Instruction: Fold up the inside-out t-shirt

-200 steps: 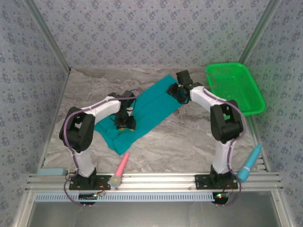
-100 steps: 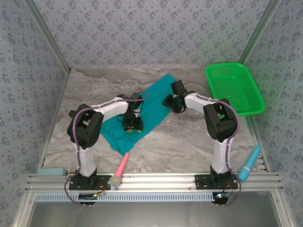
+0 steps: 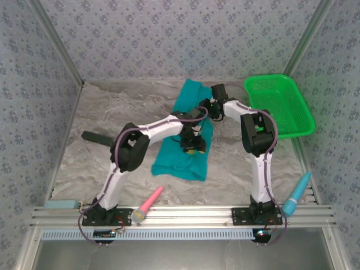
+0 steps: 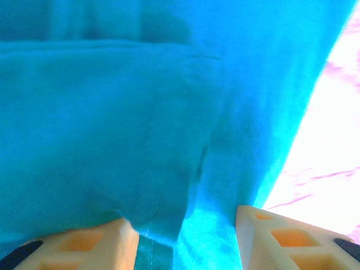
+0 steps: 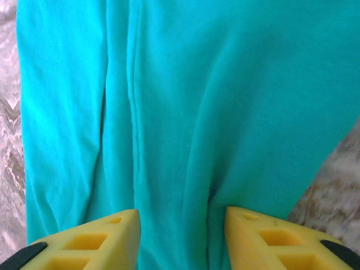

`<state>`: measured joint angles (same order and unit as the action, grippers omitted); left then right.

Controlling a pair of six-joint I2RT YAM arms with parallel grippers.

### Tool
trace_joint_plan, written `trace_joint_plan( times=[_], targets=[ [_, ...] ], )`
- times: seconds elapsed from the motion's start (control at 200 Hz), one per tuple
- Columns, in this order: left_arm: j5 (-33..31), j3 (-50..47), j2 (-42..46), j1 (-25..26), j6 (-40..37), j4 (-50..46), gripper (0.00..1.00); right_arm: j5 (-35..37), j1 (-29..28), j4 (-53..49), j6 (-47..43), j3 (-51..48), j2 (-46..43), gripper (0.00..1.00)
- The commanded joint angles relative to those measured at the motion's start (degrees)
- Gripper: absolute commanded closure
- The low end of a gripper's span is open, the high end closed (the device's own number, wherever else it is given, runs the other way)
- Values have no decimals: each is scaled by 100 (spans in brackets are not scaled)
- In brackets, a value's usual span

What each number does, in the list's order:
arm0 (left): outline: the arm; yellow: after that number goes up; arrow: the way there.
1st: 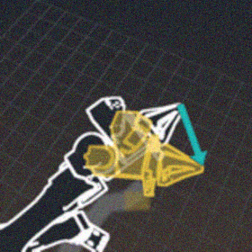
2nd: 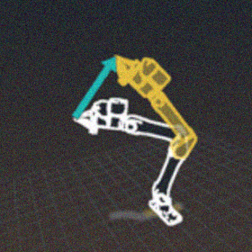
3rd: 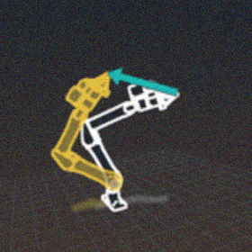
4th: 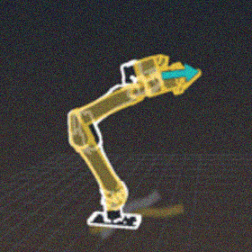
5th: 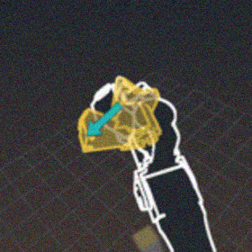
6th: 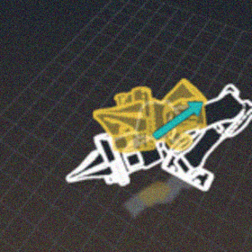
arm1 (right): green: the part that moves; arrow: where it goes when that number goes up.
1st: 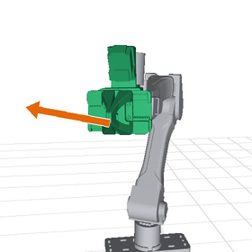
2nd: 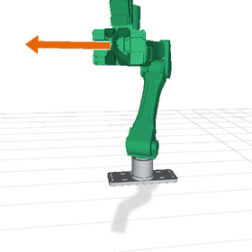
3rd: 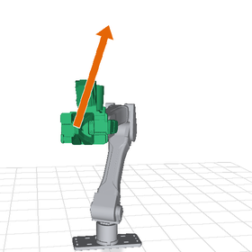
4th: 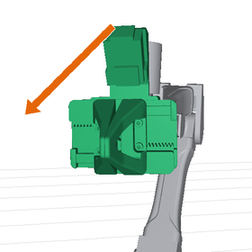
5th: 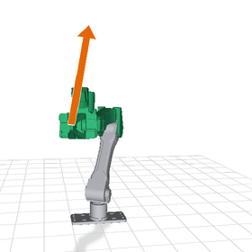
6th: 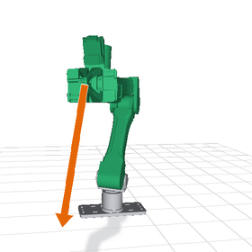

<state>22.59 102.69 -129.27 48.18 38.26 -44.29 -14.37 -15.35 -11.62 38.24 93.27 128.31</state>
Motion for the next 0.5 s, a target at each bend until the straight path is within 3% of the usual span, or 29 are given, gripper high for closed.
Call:
trace_joint_plan(
  times=[0.0, 0.145, 0.32, 0.495],
  targets=[
    [414, 796, -497, 313, 292, -100, 50, -83, 15, -360, -426, 278, 236, 54],
    [808, 1169, -639, 774, 536, -55, 50, -208, 65, -480, -442, 213, 116, 52],
    [890, 268, -29, 1136, 714, 382, 50, 76, 116, -640, -711, -248, -358, 49],
    [726, -3, 756, 1171, -82, -140, 49, 155, 276, -773, -834, -675, -975, 48]
  ],
)
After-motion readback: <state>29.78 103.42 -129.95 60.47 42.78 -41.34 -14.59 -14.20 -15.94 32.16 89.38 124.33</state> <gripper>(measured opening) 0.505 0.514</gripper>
